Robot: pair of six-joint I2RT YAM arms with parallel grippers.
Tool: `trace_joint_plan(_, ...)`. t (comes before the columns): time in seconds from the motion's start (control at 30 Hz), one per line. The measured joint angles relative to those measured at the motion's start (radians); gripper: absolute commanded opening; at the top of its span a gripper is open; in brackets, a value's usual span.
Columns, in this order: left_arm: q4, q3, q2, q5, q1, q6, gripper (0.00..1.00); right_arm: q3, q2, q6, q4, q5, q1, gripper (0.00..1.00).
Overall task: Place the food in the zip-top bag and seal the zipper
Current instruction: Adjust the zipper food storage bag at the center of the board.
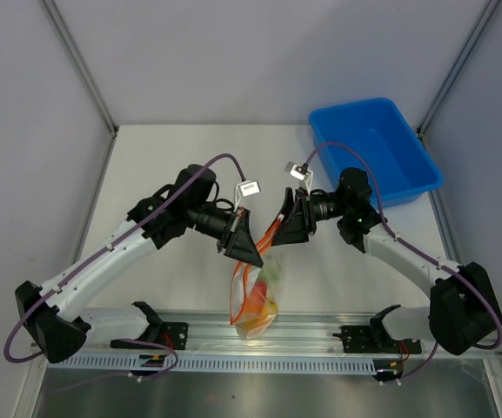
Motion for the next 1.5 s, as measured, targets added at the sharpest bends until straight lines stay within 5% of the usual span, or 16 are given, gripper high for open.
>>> trace_joint_plan(0.33,0.039,-0.003,0.002,0.022,0.02,-0.014,0.01,-0.017,0.008,0.102,0.105,0.008,-0.002,0.0)
trace_joint_plan(0.5,0.034,-0.024,0.001,0.013,0.029,-0.007,0.01,-0.041,0.008,0.144,0.121,0.03,-0.003,0.0)
trace_joint_plan(0.7,-0.054,-0.021,0.003,-0.128,0.031,0.047,0.47,-0.047,0.005,0.151,0.063,0.061,-0.01,0.0)
trace_joint_plan(0.8,-0.114,-0.01,0.01,-0.245,0.031,0.066,0.55,-0.041,0.001,0.111,-0.045,0.085,-0.01,0.0)
trace_joint_plan(1.37,-0.154,0.057,0.075,-0.552,0.016,0.062,0.59,0.319,0.043,-0.027,-0.748,0.488,0.079,0.0)
trace_joint_plan(1.43,-0.154,0.079,0.096,-0.574,0.015,0.062,0.55,0.356,0.067,-0.028,-0.815,0.527,0.087,0.0)
trace_joint_plan(1.5,-0.155,0.096,0.114,-0.587,0.014,0.062,0.37,0.385,0.087,-0.029,-0.872,0.553,0.09,0.0)
